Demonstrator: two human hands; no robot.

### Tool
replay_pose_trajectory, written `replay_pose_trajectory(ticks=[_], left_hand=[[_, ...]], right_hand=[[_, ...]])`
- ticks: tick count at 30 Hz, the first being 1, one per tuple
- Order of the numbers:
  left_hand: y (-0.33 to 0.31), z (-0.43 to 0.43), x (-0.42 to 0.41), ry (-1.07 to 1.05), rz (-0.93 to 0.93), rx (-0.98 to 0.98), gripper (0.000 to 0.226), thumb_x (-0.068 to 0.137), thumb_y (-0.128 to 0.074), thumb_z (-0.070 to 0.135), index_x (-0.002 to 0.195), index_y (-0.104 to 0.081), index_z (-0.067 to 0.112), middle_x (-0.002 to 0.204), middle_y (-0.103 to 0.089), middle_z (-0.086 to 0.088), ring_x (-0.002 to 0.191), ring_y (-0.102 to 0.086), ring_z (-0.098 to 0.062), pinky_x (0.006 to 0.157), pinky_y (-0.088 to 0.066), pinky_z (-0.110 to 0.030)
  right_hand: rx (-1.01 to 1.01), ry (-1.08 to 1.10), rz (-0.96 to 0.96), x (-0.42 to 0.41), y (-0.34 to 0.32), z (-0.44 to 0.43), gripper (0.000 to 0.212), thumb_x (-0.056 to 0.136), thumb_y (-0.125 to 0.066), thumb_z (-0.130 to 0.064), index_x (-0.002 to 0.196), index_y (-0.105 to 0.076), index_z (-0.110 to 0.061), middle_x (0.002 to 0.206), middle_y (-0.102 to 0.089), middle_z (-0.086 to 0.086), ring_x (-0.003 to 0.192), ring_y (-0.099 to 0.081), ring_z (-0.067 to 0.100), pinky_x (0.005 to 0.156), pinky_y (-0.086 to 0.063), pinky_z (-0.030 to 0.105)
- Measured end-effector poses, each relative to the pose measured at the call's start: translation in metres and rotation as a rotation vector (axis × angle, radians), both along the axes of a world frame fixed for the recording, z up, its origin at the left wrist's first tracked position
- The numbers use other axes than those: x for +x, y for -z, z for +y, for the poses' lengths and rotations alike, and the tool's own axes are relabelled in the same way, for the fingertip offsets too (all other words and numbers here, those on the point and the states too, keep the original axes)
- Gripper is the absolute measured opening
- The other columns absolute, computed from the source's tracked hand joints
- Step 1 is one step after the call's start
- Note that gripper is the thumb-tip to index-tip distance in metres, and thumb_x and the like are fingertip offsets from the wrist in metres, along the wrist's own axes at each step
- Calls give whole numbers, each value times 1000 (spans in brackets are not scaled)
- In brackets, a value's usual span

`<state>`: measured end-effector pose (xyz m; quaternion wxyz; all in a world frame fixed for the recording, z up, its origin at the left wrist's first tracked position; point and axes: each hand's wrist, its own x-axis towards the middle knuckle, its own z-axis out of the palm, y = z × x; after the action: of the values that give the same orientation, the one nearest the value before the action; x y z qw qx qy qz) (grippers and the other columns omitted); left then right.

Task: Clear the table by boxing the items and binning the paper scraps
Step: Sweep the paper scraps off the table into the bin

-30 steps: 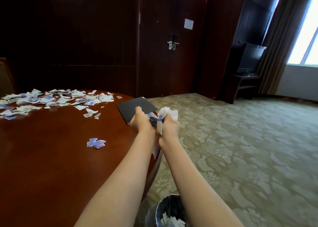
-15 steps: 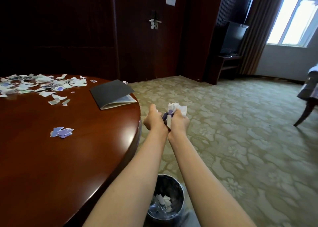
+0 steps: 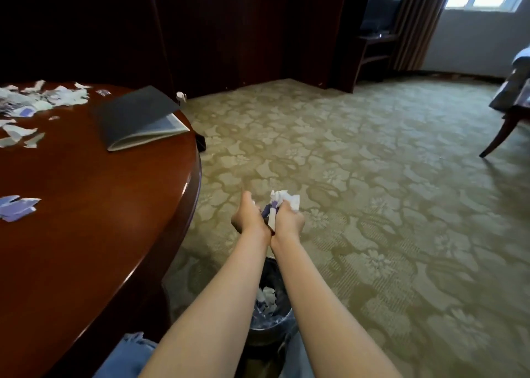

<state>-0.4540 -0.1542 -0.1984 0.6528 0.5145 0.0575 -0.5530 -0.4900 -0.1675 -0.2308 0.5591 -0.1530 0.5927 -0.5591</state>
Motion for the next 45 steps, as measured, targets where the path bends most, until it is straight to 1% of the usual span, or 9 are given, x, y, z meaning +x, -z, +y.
replay_pose_trajectory(ticks=[11, 20, 23, 25, 27, 32, 36, 42, 45], left_hand=[[103, -21, -7, 78, -75, 259, 26, 84, -56, 18, 64, -42, 9, 63, -46, -3, 49, -48, -19, 46, -39, -26], [173, -33, -1, 138, -127, 374, 28, 87, -53, 30, 74, -49, 6, 83, -55, -9, 60, -62, -22, 63, -47, -34], [190, -34, 2, 117, -127, 433, 25, 86, -54, 26, 69, -47, 8, 74, -50, -4, 50, -57, -18, 57, -44, -30], [200, -35, 4, 117, -135, 479, 24, 85, -56, 26, 71, -51, 7, 76, -54, -5, 59, -56, -19, 61, -47, -32], [209, -36, 4, 111, -126, 506, 23, 85, -57, 28, 77, -55, 6, 83, -59, -8, 66, -59, -21, 71, -51, -35], [229, -41, 1, 114, -159, 527, 21, 85, -58, 28, 72, -53, 13, 77, -57, -4, 68, -58, -19, 74, -49, -34], [244, -47, 0, 142, -216, 583, 25, 85, -57, 32, 74, -55, 11, 80, -59, -7, 78, -60, -26, 80, -50, -37], [256, -49, 0, 128, -287, 591, 19, 89, -57, 28, 100, -60, 13, 101, -59, -7, 89, -56, -24, 80, -49, -37], [259, -51, 1, 88, -230, 562, 25, 88, -61, 24, 109, -62, 12, 102, -59, -7, 93, -59, -26, 83, -51, -38]], right_hand=[[251, 3, -4, -5, 96, -8, 23, 82, -47, -2, 62, -55, -10, 66, -61, 11, 65, -55, 27, 69, -47, 36], [428, -15, -65, -6, 156, -16, 26, 91, -45, -6, 67, -53, -12, 67, -59, 5, 66, -55, 24, 72, -48, 39], [502, -59, -33, -2, 177, -18, 17, 90, -47, -12, 80, -59, -5, 75, -60, 9, 73, -58, 27, 70, -46, 35], [543, -67, -51, 1, 190, -20, 20, 88, -50, -12, 99, -59, 3, 87, -62, 14, 81, -61, 31, 66, -49, 34], [581, -91, -110, -3, 198, -20, 23, 89, -49, -5, 108, -54, 5, 86, -60, 15, 70, -59, 26, 53, -45, 29], [635, -107, -182, -8, 217, -27, 12, 89, -48, 1, 98, -56, 2, 67, -54, 10, 56, -50, 20, 47, -37, 24], [688, -94, -227, -4, 236, -36, 5, 84, -53, -2, 84, -57, -3, 66, -59, 8, 56, -54, 20, 56, -44, 26], [770, -104, -225, -1, 260, -42, 27, 85, -57, -6, 111, -57, 0, 77, -57, 14, 58, -49, 23, 48, -37, 28], [771, -101, -275, 2, 267, -43, 39, 87, -61, -14, 122, -52, 1, 100, -63, 18, 65, -52, 25, 50, -39, 29]])
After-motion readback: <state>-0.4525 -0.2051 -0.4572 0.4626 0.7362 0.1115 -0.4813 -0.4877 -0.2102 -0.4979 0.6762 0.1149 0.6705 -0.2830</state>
